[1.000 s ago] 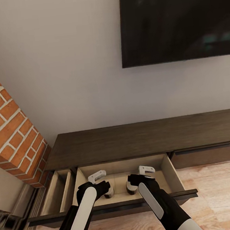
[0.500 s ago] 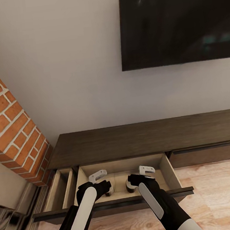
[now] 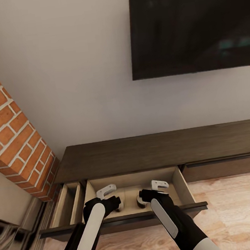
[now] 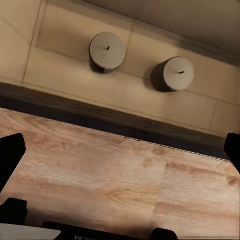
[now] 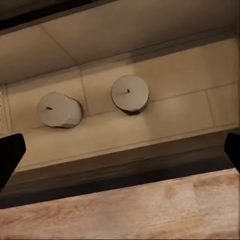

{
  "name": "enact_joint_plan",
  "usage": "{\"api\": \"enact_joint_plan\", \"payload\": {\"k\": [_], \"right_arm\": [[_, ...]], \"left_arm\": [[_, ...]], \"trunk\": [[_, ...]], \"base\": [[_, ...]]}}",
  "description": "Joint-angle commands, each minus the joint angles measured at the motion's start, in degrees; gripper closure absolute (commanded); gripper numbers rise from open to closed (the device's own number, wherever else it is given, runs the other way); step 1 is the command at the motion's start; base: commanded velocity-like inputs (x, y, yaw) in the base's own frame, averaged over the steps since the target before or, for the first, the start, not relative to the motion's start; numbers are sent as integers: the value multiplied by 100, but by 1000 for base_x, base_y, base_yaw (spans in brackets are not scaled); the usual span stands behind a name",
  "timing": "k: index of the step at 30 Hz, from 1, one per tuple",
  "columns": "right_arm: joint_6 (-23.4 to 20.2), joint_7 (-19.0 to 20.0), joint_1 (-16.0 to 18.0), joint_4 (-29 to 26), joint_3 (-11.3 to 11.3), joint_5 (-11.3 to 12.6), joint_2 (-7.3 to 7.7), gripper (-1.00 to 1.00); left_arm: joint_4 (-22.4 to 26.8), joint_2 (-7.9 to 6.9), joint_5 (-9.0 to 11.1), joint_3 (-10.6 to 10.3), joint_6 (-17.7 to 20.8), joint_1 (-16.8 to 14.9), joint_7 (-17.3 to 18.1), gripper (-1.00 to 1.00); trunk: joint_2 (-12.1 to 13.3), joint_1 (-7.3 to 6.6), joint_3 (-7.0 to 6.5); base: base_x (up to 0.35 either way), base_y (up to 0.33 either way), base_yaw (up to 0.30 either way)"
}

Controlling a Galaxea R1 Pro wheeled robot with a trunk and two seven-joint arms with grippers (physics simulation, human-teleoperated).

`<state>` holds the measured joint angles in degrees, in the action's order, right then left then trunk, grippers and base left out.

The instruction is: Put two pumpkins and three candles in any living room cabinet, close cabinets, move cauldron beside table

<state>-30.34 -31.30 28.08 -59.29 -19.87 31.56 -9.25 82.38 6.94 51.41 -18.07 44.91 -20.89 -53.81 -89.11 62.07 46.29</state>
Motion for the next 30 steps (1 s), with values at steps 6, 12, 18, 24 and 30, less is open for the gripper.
{"api": "enact_joint_plan", "payload": {"k": [6, 12, 18, 24, 30], "right_arm": [[-7, -54, 4, -4, -9, 45, 2, -100], [1, -59, 4, 71, -1, 42, 2, -100], [4, -61, 4, 84, -2, 35, 2, -100], [9, -59, 4, 85, -7, 39, 2, -100], [17, -59, 2, 90, -8, 35, 6, -100]], "left_arm": [[6, -6, 44, -4, 9, -4, -64, -100], [-56, -6, 50, -11, 9, -6, -68, -100], [-64, -8, 53, -12, 9, -6, -44, -100], [-64, -7, 54, -12, 7, -6, -42, -100], [-64, -8, 50, -23, -5, -5, -42, -100]], "trunk": [[239, -135, -104], [480, -267, -211], [480, -267, -211], [480, -267, -211], [480, -267, -211]], "base": [[-282, 0, 0], [-302, 0, 0], [-335, 0, 0], [-345, 0, 0], [-346, 0, 0]]}}
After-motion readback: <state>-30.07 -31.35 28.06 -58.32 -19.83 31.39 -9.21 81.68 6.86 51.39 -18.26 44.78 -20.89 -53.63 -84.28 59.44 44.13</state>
